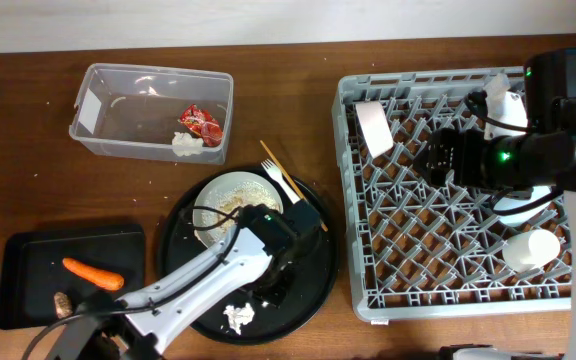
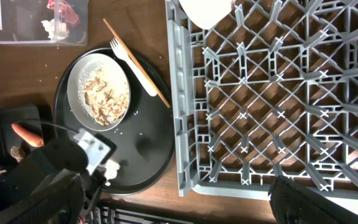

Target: Sort waste into correct bins and load items into the dishwasher rack

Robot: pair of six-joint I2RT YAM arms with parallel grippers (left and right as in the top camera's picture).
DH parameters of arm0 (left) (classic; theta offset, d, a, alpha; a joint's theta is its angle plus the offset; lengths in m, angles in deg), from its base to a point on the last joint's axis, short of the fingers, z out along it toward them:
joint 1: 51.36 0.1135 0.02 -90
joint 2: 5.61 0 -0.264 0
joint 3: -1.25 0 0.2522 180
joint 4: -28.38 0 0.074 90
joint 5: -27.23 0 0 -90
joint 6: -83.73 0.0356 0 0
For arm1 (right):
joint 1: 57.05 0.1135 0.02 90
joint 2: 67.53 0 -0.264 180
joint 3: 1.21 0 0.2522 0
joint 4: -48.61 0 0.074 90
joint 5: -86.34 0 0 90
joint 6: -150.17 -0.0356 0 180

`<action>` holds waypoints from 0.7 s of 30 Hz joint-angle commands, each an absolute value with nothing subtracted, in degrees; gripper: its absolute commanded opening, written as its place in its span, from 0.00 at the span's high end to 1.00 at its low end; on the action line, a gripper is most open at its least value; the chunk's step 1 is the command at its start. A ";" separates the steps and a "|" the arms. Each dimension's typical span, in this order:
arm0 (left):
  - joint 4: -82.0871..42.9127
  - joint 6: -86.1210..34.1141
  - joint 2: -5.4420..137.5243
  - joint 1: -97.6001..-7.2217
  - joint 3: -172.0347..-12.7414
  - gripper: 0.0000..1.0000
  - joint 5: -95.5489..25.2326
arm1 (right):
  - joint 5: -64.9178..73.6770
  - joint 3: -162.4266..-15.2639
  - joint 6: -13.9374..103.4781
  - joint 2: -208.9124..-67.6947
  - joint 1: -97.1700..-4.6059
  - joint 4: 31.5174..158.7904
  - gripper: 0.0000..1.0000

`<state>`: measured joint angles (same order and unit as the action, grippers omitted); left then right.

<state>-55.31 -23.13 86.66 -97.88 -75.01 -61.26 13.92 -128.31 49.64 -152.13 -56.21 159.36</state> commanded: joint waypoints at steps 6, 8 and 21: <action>-14.57 -12.81 87.08 -60.92 -85.18 1.00 -66.68 | 13.64 -128.59 49.86 -151.87 -55.93 159.71 0.02; -0.91 -12.83 94.93 -56.42 -85.18 1.00 -64.01 | 13.64 -128.59 49.86 -151.87 -55.93 159.69 0.02; -63.53 -19.41 75.36 -72.57 -86.60 0.63 -55.05 | 13.61 -128.59 49.86 -151.87 -55.93 159.69 0.02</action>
